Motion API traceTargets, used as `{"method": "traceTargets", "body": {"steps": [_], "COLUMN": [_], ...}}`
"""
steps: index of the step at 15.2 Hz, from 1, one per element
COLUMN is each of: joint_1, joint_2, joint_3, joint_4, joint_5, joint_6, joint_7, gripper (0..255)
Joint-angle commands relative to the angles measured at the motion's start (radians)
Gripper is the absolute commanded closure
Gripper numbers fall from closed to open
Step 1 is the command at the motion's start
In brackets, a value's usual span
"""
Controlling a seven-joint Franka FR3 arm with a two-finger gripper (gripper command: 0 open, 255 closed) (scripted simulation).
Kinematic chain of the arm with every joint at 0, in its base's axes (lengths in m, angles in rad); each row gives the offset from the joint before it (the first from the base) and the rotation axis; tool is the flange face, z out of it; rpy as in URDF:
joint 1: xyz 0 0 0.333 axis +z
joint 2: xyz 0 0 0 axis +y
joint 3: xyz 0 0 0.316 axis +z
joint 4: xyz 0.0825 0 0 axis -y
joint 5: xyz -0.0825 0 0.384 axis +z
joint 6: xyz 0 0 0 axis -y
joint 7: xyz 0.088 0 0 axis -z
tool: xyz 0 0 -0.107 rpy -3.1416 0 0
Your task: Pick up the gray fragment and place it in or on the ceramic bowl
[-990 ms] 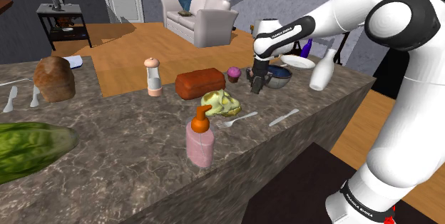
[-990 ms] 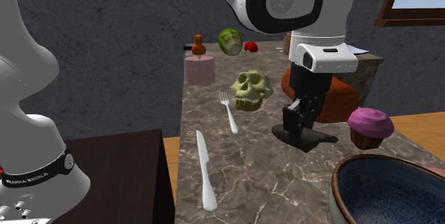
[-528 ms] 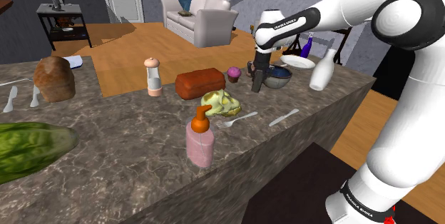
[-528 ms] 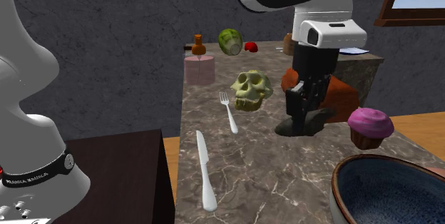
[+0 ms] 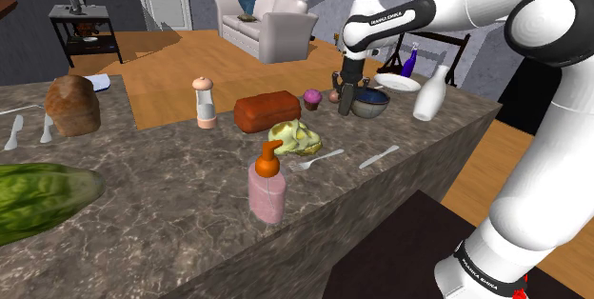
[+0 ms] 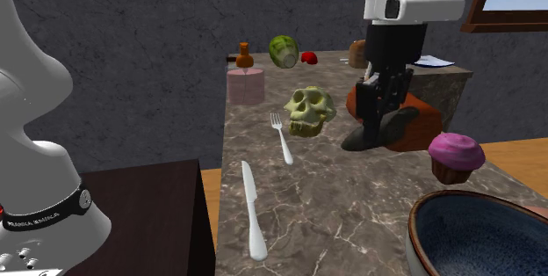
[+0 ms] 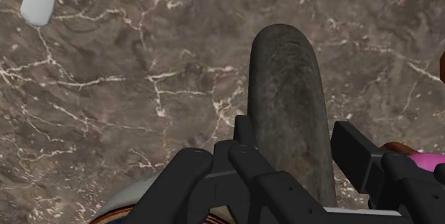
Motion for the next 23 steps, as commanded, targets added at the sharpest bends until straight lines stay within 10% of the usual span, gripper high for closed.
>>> {"method": "traceTargets", "body": {"steps": [1,10,23], "joint_1": [0.0,0.0,-0.169], "joint_2": [-0.007,-0.027,0.225], "joint_3": [0.0,0.0,-0.091], "joint_4": [0.019,0.104,0.46], "joint_5": [0.001,0.004,0.048], "joint_6": [-0.026,-0.13,-0.22], "joint_7": [-0.003,-0.01,-0.279], "gripper": [255,255,255]}}
